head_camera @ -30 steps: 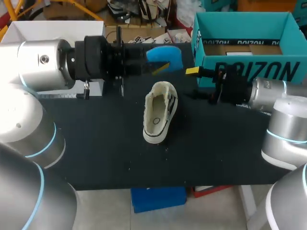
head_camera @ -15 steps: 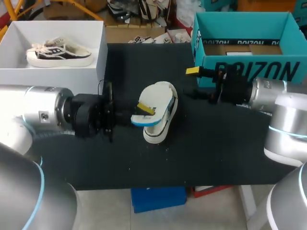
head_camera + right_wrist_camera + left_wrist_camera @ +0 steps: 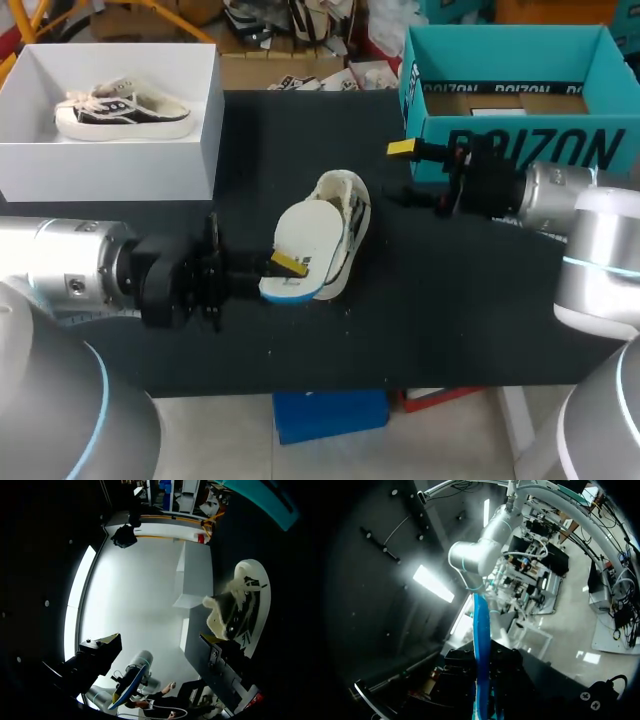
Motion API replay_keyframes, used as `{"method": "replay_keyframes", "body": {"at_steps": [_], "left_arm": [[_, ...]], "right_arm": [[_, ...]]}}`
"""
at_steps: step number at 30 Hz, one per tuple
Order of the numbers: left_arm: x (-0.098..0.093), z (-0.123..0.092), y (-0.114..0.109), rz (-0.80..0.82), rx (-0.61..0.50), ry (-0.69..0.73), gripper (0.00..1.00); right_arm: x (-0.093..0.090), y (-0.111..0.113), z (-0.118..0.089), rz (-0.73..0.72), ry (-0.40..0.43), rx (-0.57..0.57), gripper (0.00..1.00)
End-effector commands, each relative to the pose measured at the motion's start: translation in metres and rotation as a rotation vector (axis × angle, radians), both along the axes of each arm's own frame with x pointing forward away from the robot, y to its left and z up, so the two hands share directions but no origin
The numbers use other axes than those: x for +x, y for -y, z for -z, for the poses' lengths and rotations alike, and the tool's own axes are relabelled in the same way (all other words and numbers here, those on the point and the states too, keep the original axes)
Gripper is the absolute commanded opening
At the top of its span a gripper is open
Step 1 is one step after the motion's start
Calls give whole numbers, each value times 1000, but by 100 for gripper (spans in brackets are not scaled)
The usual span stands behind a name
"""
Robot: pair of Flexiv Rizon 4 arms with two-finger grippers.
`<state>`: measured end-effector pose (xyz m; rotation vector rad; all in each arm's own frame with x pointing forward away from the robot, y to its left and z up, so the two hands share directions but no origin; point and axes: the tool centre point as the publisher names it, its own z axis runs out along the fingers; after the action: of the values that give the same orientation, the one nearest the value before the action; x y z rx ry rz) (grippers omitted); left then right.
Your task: Take the shoe out of the shoebox, open the shoe tongue, remove and reinsert the insole, then place the shoe into the shoebox
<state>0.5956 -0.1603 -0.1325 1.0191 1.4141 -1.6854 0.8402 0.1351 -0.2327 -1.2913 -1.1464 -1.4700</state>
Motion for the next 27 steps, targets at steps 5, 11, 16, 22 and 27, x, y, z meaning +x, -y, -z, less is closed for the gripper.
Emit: {"method": "replay_keyframes", "body": {"at_steps": [5, 11, 16, 22, 27], "left_arm": [[-22, -5, 8, 45, 91, 203, 0], [-32, 7, 4, 75, 124, 332, 0], [-30, 25, -3, 67, 124, 403, 0], [-23, 59, -6, 66, 108, 469, 0], [-9, 84, -3, 58, 103, 516, 0]], "right_arm": [[-1, -1, 0, 4, -1, -1, 100], [-1, -1, 0, 4, -1, -1, 100], [-1, -1, 0, 4, -1, -1, 100], [-1, -1, 0, 4, -1, -1, 100], [-1, -1, 0, 4, -1, -1, 100]]}}
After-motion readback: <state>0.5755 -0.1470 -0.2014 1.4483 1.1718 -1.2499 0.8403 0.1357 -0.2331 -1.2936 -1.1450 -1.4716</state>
